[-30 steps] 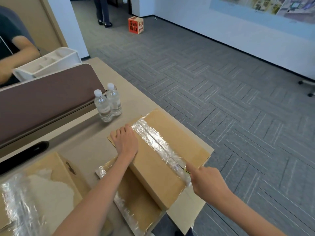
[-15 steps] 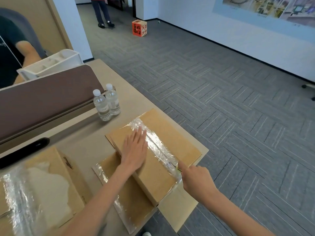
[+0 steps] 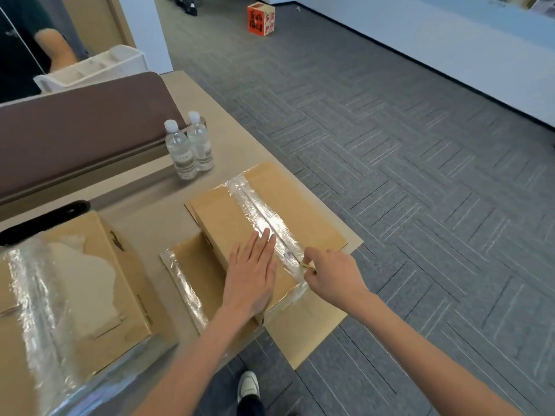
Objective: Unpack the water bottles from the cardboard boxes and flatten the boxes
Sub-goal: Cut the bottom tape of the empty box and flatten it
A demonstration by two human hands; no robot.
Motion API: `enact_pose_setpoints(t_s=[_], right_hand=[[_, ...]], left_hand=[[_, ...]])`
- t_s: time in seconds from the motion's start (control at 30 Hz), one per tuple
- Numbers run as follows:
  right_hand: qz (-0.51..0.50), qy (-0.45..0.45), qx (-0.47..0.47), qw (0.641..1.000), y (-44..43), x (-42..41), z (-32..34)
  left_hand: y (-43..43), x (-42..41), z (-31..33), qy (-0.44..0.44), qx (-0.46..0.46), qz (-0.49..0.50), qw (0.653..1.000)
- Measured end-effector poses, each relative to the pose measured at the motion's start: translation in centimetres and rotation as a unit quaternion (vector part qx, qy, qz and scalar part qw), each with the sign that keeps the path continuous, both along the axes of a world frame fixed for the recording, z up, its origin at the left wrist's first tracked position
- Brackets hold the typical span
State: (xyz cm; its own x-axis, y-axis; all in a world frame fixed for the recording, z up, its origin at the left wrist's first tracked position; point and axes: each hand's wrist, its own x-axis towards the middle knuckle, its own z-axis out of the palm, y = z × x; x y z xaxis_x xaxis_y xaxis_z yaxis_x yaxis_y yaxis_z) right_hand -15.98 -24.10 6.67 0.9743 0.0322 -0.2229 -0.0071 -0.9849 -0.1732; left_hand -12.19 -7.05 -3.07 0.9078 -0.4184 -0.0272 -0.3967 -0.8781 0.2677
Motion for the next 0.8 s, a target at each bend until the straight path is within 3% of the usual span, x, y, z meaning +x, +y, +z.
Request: enact_pose_setpoints(t_s=[0.8], right_hand=[[-0.127, 0.002, 0.15, 0.981, -2.5, -5.3, -1.9]], left_hand=[[-0.4, -0.3, -0.2, -0.044, -0.004, 0.026, 0.999]])
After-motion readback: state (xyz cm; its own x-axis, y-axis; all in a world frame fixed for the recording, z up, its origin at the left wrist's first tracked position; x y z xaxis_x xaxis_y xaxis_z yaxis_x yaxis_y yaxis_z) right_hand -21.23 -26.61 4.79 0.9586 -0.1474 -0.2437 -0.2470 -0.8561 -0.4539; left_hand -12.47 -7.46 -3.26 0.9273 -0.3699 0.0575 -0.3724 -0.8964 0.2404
